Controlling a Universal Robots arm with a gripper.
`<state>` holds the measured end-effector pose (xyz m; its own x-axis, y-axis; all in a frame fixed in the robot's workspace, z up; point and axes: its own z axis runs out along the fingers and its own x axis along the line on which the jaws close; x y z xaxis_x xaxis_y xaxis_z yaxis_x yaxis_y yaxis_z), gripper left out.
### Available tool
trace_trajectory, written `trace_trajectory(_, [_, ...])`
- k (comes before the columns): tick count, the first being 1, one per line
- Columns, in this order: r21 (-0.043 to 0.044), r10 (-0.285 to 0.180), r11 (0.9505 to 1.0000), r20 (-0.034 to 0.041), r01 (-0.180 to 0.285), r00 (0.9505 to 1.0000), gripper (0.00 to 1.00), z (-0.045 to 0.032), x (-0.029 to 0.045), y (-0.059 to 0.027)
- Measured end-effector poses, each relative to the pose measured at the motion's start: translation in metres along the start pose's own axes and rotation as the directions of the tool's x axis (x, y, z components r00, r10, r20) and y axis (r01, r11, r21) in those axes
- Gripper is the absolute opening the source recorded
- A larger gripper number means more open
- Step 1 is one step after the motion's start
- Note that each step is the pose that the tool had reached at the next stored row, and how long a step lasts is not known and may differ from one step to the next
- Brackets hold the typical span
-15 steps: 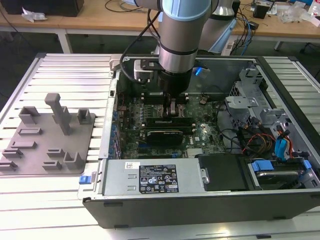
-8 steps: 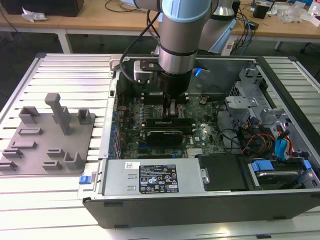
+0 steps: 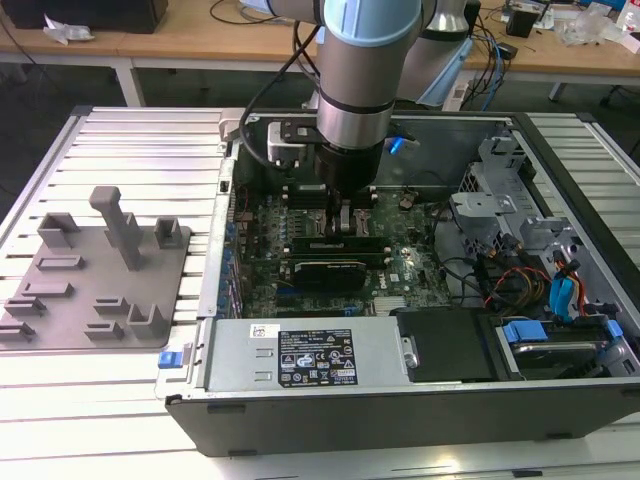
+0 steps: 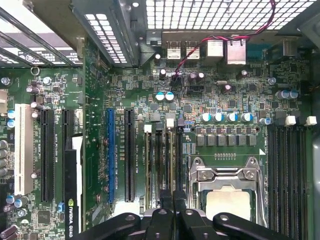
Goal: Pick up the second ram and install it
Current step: 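Insert the second ram into the second slot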
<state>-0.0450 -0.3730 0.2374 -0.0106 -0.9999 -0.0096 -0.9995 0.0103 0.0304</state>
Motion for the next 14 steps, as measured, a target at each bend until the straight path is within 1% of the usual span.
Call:
trace_trajectory(5, [-0.0002,0.000,1.0000,0.0000,0.000,1.0000,0.09,0.0005,0.0001,0.0002])
trace_trajectory(7, [0.0000,0.000,1.0000,0.0049,0.000,1.0000,0.09,0.0007,0.0000,0.0003])
trace_trajectory(14, [-0.0004,0.000,1.0000,0.0045,0.000,1.0000,0.09,0.0020,0.0001,0.0002])
